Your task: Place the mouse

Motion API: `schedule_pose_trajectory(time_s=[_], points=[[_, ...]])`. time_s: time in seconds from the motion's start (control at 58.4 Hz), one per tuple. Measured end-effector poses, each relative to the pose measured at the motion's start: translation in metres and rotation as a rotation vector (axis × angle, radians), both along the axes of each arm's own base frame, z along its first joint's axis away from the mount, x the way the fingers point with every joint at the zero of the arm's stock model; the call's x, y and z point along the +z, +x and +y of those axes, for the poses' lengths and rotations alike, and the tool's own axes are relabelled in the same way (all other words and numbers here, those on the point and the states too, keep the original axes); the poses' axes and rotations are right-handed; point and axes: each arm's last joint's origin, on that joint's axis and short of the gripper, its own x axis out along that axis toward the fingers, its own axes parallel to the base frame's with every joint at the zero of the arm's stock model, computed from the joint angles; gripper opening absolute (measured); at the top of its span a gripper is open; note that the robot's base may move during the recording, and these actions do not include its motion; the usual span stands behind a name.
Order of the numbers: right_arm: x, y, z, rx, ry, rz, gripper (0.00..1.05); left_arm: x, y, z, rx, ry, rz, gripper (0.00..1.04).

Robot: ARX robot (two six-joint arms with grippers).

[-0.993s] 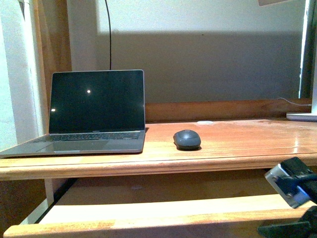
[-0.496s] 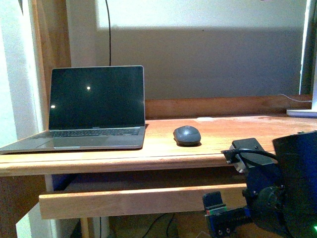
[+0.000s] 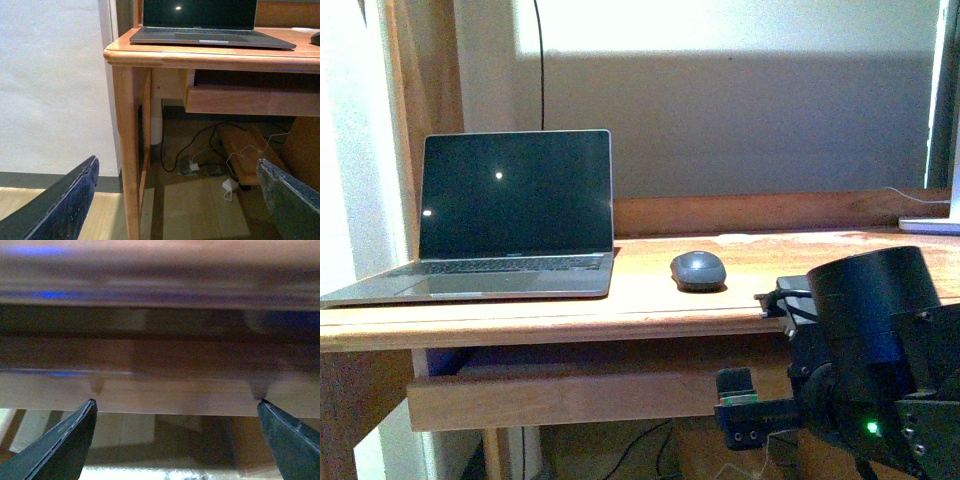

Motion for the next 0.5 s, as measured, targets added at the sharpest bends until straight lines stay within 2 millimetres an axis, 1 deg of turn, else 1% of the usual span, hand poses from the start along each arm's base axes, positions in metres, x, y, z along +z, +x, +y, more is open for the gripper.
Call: schedule_pose_trajectory(time_s=[0.051, 0.171, 0.205, 0.223, 0.308, 0.359, 0.394, 0.411, 0.496], points=[[0.006, -0.007, -0.008, 0.018, 0.032, -0.009, 0.97, 0.000, 0.000, 0.000, 0.000, 0.000, 0.000, 0.97], [0.027, -0.039, -0.033, 0.086, 0.127, -0.043, 0.97, 0.000, 0.000, 0.000, 0.000, 0.000, 0.000, 0.97], [0.033, -0.053, -0.043, 0.116, 0.166, -0.053, 0.97, 0.000, 0.000, 0.000, 0.000, 0.000, 0.000, 0.97], [0.036, -0.065, -0.049, 0.138, 0.189, -0.058, 0.97, 0.000, 0.000, 0.000, 0.000, 0.000, 0.000, 0.97], [0.042, -0.106, -0.073, 0.183, 0.264, -0.068, 0.97, 0.000, 0.000, 0.000, 0.000, 0.000, 0.000, 0.97], [0.043, -0.121, -0.081, 0.183, 0.289, -0.067, 0.97, 0.000, 0.000, 0.000, 0.000, 0.000, 0.000, 0.97], [0.042, -0.135, -0.088, 0.177, 0.303, -0.074, 0.97, 0.000, 0.000, 0.000, 0.000, 0.000, 0.000, 0.97], [0.042, -0.139, -0.090, 0.176, 0.306, -0.076, 0.97, 0.000, 0.000, 0.000, 0.000, 0.000, 0.000, 0.97], [0.039, -0.171, -0.097, 0.190, 0.338, -0.081, 0.97, 0.000, 0.000, 0.000, 0.000, 0.000, 0.000, 0.97]])
